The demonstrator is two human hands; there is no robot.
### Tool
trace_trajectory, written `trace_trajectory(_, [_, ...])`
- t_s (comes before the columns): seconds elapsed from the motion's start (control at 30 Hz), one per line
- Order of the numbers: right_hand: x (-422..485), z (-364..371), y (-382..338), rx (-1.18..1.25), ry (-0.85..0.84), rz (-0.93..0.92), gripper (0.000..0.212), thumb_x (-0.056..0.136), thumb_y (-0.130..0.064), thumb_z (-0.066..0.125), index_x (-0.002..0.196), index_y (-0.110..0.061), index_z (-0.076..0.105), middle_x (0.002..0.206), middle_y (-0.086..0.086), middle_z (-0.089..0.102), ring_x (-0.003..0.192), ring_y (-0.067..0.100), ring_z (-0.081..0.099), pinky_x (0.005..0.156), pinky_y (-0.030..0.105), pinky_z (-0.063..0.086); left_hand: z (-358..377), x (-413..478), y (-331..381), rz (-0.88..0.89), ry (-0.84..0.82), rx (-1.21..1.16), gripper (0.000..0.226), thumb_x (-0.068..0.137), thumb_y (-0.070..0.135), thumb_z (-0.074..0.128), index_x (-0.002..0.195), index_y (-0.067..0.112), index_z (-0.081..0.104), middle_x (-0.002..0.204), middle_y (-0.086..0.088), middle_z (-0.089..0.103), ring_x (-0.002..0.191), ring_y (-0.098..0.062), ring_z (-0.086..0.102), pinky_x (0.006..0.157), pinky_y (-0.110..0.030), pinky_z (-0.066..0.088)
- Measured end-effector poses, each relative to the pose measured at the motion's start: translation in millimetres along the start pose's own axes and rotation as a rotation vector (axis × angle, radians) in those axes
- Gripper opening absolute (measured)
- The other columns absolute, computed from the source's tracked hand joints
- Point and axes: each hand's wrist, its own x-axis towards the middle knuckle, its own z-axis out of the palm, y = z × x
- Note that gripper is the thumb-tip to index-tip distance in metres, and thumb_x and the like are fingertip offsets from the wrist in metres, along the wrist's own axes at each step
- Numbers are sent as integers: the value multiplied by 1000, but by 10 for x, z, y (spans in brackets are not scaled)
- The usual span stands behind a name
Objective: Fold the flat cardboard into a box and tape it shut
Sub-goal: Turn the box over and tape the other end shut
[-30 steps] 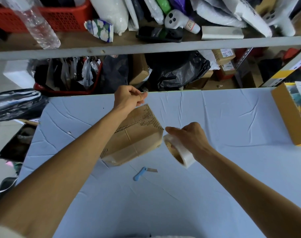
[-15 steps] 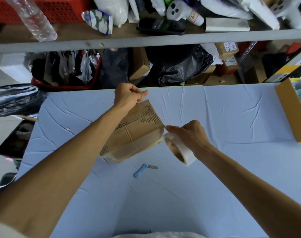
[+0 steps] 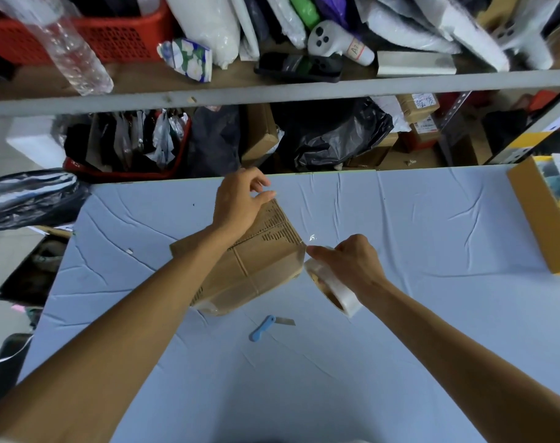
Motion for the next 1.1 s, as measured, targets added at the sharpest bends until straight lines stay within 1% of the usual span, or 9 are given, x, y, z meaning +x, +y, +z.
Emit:
trace_trajectory(0.1, [7, 4, -6, -5, -7, 4, 55, 73, -44, 73, 57, -16, 30, 50, -3, 35, 47, 15, 32, 45, 26, 23, 33, -23, 64, 12, -147, -5, 22, 84, 35, 68, 90, 14, 69, 88, 2, 70, 82, -10, 63, 72, -25, 51])
trace_trajectory(0.3, [33, 9, 17, -37, -17, -2, 50, 73, -48, 73, 66, -11, 40, 61, 1, 41, 55, 19, 41, 48, 27, 27, 40, 84, 85, -55, -269, 16, 15, 84, 31, 68, 86, 16, 68, 86, 4, 68, 81, -9, 61, 71, -25, 46])
trace_trajectory(0.4, [43, 25, 35, -46, -14, -1, 49, 73, -50, 72, 70, -9, 45, 61, 2, 44, 56, 19, 42, 48, 27, 28, 60, 112, 110, -55, -289, 25, 9, 84, 25, 67, 81, 16, 67, 82, 5, 65, 80, -9, 60, 71, -25, 46])
trace_trajectory(0.57, [79, 52, 59, -104, 17, -5, 52, 72, -54, 69, 65, -13, 39, 59, 1, 41, 50, 18, 36, 47, 26, 24, 131, 147, 124, -112, -269, 30, 8, 85, 21, 65, 78, 17, 65, 81, 3, 63, 74, -9, 57, 59, -17, 39])
trace_trajectory(0.7, [101, 53, 74, -111, 30, -7, 52, 71, -56, 70, 65, -15, 38, 61, 2, 45, 51, 18, 38, 46, 26, 25, 196, 149, 145, -194, -294, 87, 15, 88, 23, 60, 76, 13, 58, 82, -3, 63, 79, -19, 60, 66, -28, 41])
trace_trajectory(0.8, [109, 62, 77, -105, 24, -9, 52, 70, -58, 68, 68, -12, 44, 65, 4, 52, 51, 19, 41, 47, 25, 27, 231, 117, 179, -229, -252, 164, 6, 87, 22, 59, 93, 22, 56, 86, -2, 62, 82, -24, 60, 66, -32, 43])
trace_trajectory(0.9, [114, 60, 82, -111, 10, 2, 54, 68, -60, 69, 71, -11, 48, 64, 3, 50, 52, 19, 41, 46, 26, 26, 198, 160, 201, -302, -256, 136, 54, 84, 14, 59, 129, 37, 43, 100, -1, 64, 89, -24, 60, 76, -35, 49])
trace_trajectory(1.0, [123, 69, 83, -95, 9, 5, 55, 68, -61, 69, 70, -11, 47, 65, 3, 51, 52, 18, 41, 47, 26, 27, 237, 125, 256, -310, -169, 125, 45, 89, 13, 58, 129, 34, 48, 116, -2, 63, 98, -23, 60, 76, -30, 46])
trace_trajectory(1.1, [121, 82, 63, -63, 1, 12, 54, 68, -60, 70, 72, -12, 47, 65, 2, 47, 55, 18, 42, 48, 27, 27, 213, -84, 306, -147, 17, 18, 27, 93, 27, 57, 120, 22, 58, 121, -4, 60, 108, -20, 56, 77, -25, 40])
